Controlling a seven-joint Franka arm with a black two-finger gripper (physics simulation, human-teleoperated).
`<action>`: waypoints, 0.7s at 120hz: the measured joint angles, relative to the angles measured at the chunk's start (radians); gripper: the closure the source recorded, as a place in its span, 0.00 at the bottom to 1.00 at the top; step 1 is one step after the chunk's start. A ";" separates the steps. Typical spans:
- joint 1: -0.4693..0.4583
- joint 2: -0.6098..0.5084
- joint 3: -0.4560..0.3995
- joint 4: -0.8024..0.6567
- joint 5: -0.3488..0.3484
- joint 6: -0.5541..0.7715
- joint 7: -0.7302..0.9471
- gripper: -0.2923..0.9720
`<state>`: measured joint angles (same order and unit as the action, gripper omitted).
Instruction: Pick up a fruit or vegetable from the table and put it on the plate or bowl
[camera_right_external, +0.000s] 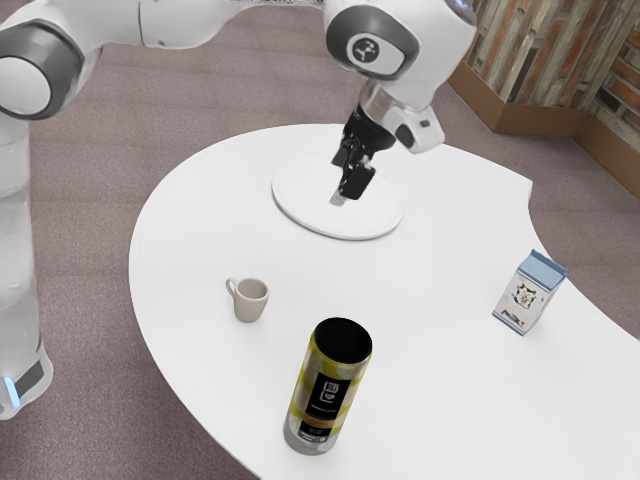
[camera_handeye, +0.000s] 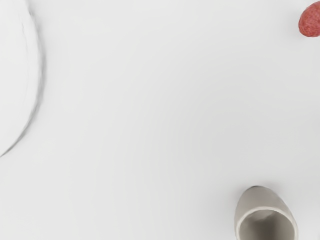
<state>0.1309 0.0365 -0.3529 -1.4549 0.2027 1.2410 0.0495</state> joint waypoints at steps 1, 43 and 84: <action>-0.006 0.000 0.000 0.000 0.000 0.012 0.001 0.23; -0.062 -0.009 0.021 0.038 0.000 0.188 0.034 0.23; -0.373 0.052 0.418 -0.008 -0.079 0.267 0.092 0.23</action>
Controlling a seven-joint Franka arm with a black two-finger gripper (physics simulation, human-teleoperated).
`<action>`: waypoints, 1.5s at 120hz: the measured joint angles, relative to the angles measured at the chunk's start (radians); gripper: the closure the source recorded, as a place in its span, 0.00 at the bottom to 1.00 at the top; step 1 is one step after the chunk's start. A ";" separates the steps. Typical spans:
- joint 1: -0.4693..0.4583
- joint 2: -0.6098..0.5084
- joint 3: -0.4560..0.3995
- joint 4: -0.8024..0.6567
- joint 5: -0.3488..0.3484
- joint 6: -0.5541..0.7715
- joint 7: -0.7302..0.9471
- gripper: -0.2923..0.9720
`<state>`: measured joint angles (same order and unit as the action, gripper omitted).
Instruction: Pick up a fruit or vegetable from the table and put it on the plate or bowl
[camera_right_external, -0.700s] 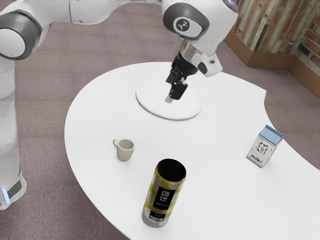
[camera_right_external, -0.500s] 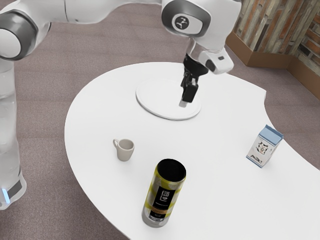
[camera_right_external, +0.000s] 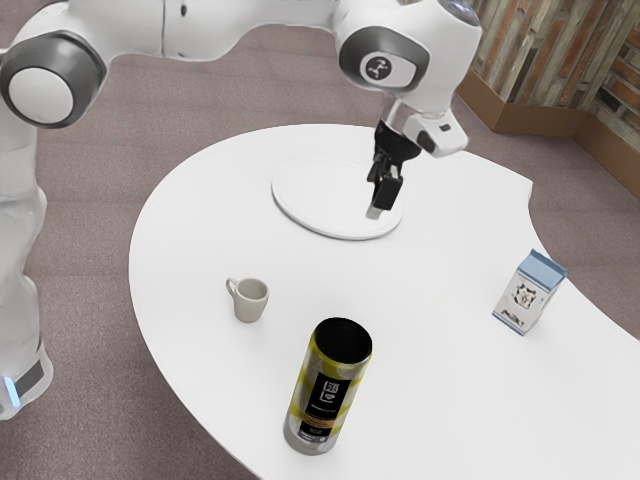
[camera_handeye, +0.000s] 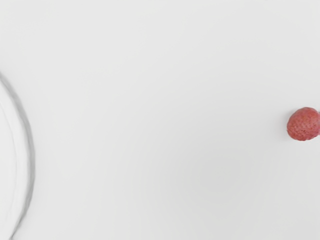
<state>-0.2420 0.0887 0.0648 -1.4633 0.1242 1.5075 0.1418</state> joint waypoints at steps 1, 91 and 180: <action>0.000 0.000 0.002 -0.002 -0.005 0.002 0.001 0.23; 0.228 -0.019 -0.320 -0.430 -0.232 0.431 0.080 0.23; 0.271 0.069 -0.355 -0.449 -0.250 0.527 0.098 0.23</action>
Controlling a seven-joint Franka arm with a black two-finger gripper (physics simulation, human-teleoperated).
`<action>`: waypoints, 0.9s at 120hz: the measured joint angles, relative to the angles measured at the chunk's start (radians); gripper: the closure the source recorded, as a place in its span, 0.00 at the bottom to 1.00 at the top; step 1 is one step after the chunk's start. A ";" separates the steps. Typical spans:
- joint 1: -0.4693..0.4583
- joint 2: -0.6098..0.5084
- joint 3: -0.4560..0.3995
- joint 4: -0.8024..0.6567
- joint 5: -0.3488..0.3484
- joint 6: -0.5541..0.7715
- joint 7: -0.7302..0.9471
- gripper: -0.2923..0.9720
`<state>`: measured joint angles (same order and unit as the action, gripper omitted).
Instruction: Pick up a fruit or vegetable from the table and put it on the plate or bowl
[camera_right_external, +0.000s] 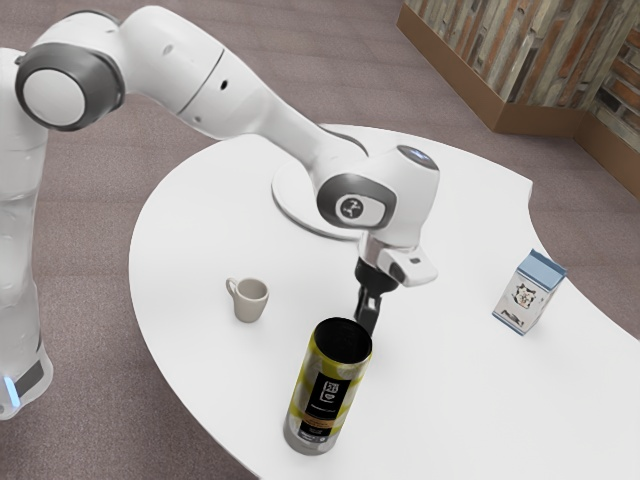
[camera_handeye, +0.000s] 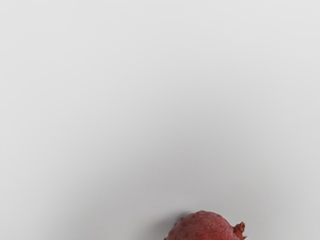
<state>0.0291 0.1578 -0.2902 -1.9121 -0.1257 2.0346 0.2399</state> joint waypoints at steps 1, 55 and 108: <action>0.000 0.001 0.000 0.000 0.000 0.001 0.000 0.23; -0.003 0.020 -0.007 -0.001 0.011 0.039 -0.013 0.42; -0.079 -0.189 0.082 -0.003 0.089 -0.038 -0.040 0.66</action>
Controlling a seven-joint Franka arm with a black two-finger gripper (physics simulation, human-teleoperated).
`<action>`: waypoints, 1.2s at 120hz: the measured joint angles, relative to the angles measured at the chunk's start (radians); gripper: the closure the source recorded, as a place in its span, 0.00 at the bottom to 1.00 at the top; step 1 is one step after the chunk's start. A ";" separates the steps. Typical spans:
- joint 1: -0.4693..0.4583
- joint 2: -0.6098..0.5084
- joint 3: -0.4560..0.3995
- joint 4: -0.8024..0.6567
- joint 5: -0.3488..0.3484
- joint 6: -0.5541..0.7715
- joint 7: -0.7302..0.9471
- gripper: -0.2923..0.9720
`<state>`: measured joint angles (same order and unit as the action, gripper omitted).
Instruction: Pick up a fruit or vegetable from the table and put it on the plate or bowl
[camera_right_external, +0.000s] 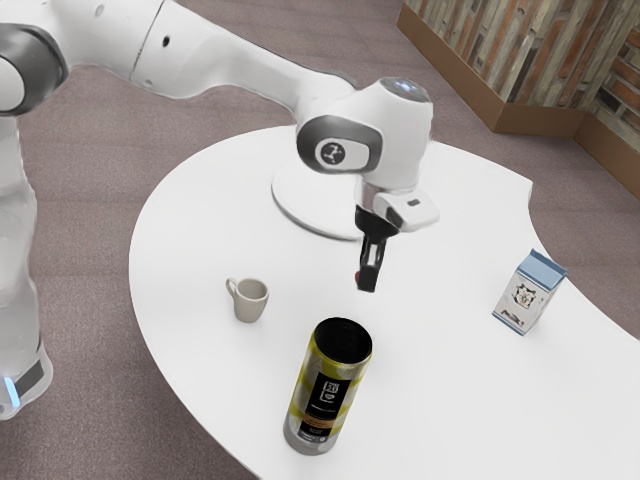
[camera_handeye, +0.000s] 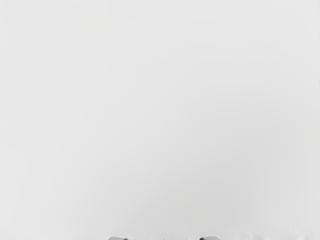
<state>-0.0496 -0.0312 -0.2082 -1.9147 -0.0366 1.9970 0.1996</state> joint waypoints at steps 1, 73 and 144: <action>-0.012 -0.007 0.013 0.000 0.004 -0.005 0.001 0.66; 0.398 0.031 0.147 0.097 0.103 -0.151 0.272 0.69; 0.477 0.173 0.098 0.256 0.094 -0.159 0.496 0.30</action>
<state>0.4276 0.1417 -0.1102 -1.6587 0.0573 1.8379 0.6957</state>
